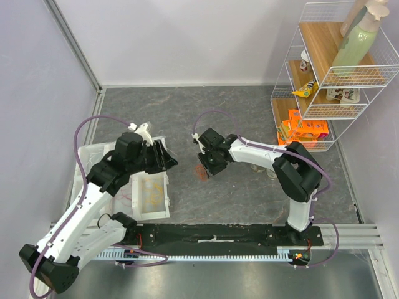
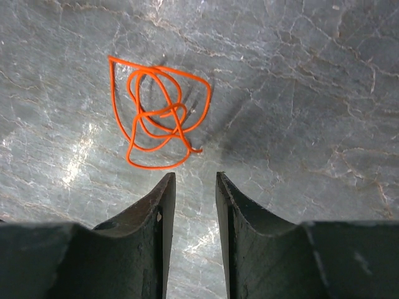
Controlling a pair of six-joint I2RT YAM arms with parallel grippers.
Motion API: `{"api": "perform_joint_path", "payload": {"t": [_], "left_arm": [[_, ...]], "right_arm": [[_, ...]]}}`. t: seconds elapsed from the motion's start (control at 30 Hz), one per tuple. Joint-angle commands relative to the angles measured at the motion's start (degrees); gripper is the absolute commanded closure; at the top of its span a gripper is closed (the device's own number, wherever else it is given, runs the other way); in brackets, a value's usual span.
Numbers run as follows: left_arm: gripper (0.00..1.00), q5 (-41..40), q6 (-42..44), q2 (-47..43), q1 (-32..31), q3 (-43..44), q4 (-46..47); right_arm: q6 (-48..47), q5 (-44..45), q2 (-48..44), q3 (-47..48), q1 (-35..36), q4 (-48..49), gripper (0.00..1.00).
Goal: Untangle the cables
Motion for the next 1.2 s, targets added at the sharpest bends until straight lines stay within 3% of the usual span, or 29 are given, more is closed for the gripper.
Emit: {"api": "perform_joint_path", "payload": {"t": [0.0, 0.37, 0.57, 0.73, 1.17], "left_arm": [[0.49, 0.9, -0.7, -1.3, 0.0, 1.5, -1.5], [0.48, -1.9, 0.3, -1.4, -0.1, 2.9, -3.1], [0.49, 1.2, 0.2, 0.6, 0.0, 4.2, -3.0], [0.49, 3.0, 1.0, 0.9, 0.0, 3.7, 0.0], [0.54, 17.8, 0.6, 3.8, 0.0, 8.1, 17.2]], "right_arm": [[-1.7, 0.2, 1.7, 2.5, 0.0, 3.3, 0.6], [-2.8, -1.1, 5.1, 7.4, 0.3, 3.2, 0.64], [-2.2, -2.4, 2.3, 6.5, 0.2, 1.9, 1.0], [-1.7, -2.1, -3.8, 6.9, 0.2, -0.3, 1.0], [2.1, -9.0, -19.0, 15.5, 0.1, -2.0, 1.0]]}}
